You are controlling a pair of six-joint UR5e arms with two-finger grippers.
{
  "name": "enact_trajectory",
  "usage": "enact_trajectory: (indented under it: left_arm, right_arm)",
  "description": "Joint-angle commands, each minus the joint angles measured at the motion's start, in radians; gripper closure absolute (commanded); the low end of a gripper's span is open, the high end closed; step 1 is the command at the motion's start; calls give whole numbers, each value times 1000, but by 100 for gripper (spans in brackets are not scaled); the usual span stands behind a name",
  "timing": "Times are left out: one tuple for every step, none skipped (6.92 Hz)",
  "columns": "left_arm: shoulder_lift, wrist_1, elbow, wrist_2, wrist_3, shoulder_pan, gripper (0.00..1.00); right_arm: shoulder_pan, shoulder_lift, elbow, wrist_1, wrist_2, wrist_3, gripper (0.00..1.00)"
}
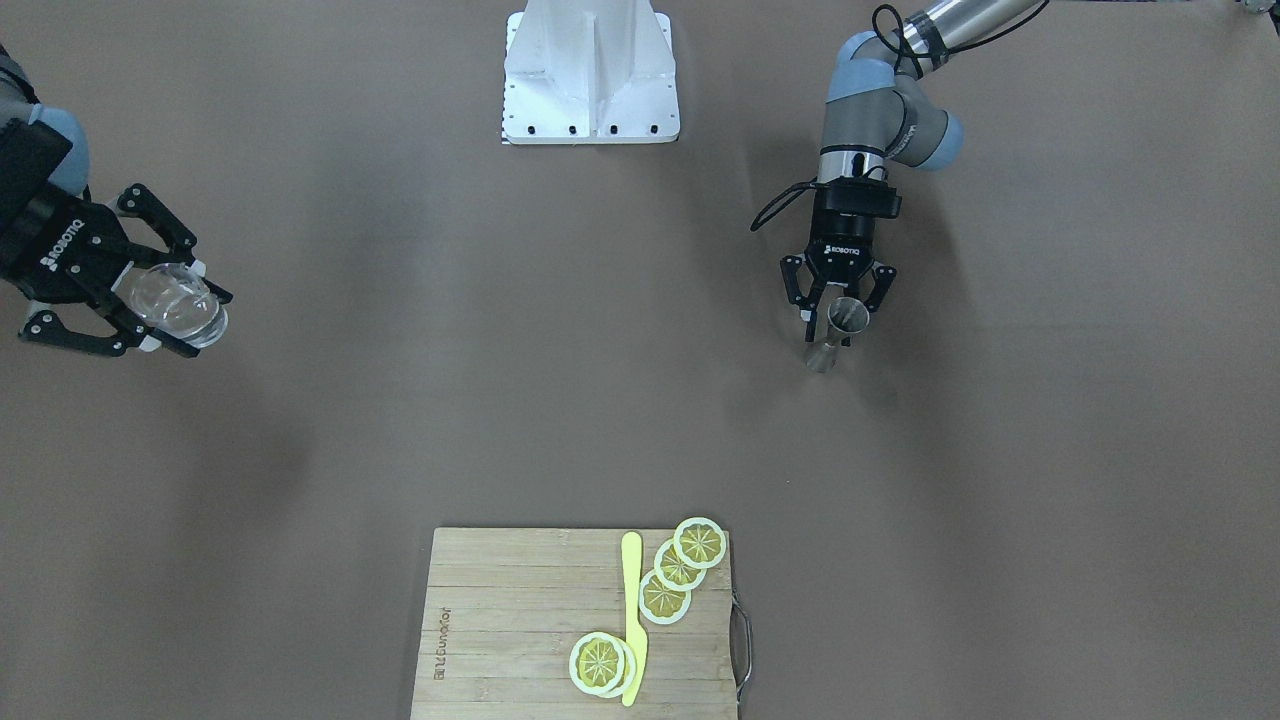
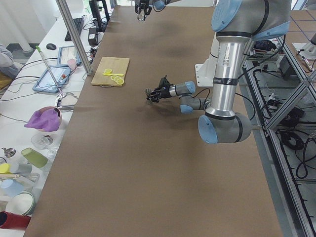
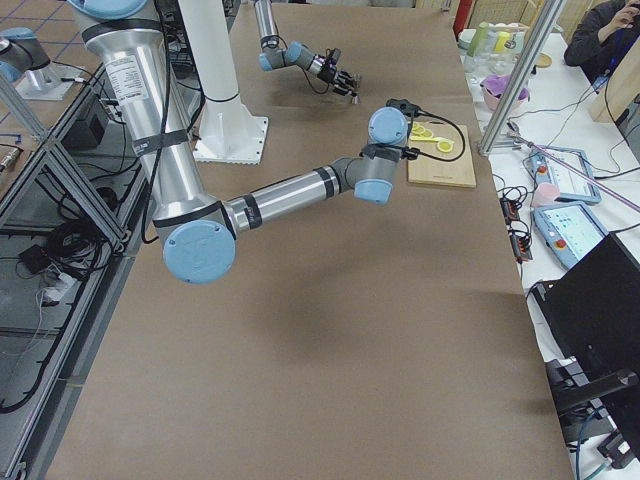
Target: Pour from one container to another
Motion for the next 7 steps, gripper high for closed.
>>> enact_trajectory:
  left_arm:
    - [20,2,4,0,0,-1,59]
    - [21,3,6,2,0,-7,56]
    - [22,3,7,2,0,-10,48]
    - [22,2,7,2,0,-10,47]
    - [22,3,7,3,2,-10,47]
    - [22,3,6,3,2,-13,47]
    - [20,3,6,3,2,-15,47]
  right_arm:
    - [-43,-3,133,-115,0,0,100]
    - [-60,3,162,-179,0,0,100]
    - [-78,7,170,-195,0,-2,100]
    - [-113,7,165,-195,-9,-3,100]
    - [-115,7,170,-195,-5,-3,100]
    - [-107,9,171,-197,-3,-3,100]
    - [-103,7,167,-197,-6,-3,100]
